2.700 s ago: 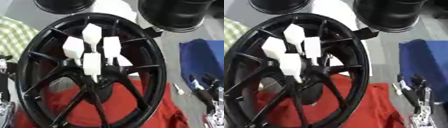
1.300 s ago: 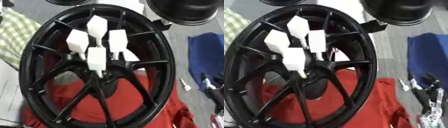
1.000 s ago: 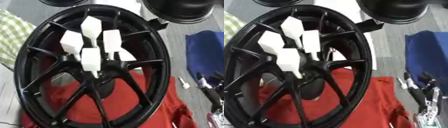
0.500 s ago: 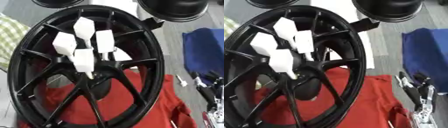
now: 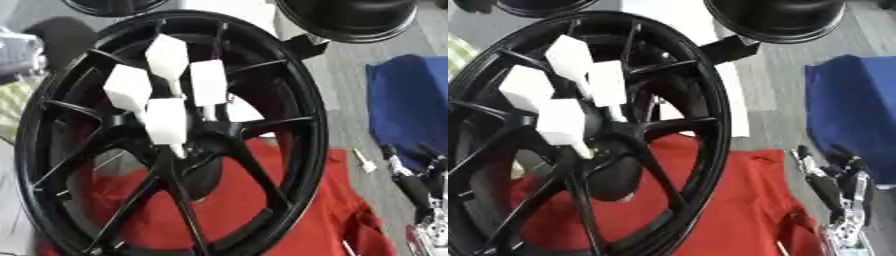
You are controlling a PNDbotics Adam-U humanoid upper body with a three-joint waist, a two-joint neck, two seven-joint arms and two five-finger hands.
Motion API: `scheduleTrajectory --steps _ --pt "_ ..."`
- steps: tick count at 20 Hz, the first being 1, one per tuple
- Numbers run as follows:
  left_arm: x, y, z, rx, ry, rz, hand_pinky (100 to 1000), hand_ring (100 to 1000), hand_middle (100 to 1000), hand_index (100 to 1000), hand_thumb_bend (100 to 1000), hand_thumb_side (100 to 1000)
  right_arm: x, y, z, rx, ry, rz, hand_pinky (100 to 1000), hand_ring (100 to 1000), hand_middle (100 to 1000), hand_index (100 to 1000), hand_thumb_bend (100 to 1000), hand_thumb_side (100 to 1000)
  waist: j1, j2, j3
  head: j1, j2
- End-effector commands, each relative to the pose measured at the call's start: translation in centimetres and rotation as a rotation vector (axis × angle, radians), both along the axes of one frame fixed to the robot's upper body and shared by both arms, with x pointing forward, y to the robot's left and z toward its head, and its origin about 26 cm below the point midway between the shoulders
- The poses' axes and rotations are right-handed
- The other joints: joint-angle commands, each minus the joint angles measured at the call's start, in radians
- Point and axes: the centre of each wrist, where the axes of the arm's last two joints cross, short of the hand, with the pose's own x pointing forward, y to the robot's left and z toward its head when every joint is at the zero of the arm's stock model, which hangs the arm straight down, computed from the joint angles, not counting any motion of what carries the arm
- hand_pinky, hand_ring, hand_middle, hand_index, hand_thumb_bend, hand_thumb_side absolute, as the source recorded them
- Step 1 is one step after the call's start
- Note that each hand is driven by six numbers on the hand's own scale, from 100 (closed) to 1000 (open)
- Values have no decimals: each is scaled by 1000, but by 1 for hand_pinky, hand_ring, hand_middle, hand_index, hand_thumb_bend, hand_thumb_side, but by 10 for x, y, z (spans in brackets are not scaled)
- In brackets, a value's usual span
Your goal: Pull the pin out of the wheel hub.
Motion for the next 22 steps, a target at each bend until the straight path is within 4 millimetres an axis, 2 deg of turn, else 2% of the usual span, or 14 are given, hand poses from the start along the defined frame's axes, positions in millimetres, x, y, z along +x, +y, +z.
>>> scheduleTrajectory --steps 1,3,6,8,15,22 --pt "-7 0 5 38 -60 10 774 733 721 858 100 578 -1 -8 11 -39 -22 -7 643 779 623 766 600 267 -1 -23 2 10 -12" --pt "-5 -4 2 60 -58 2 776 737 730 864 100 602 -1 -8 10 -40 -22 -8 643 779 623 766 599 267 -1 -23 2 14 -13" --pt "-4 -7 -3 82 -50 -3 780 745 741 870 100 584 -2 -8 10 -41 -21 -10 643 779 623 766 598 267 -1 -22 3 15 -14" --pt "-3 -9 -5 91 -51 2 789 756 753 884 100 619 -2 -8 10 -42 -21 -10 643 779 623 766 597 268 0 -22 2 15 -13" --pt "1 -14 -15 126 -73 74 809 773 779 890 111 635 -1 -6 11 -41 -25 -2 644 777 622 765 595 268 -1 -18 -4 17 -18" --pt "8 -18 -23 129 -71 148 863 822 829 903 135 612 1 -2 13 -39 -32 8 643 776 620 764 594 268 -7 -8 -12 26 -25"
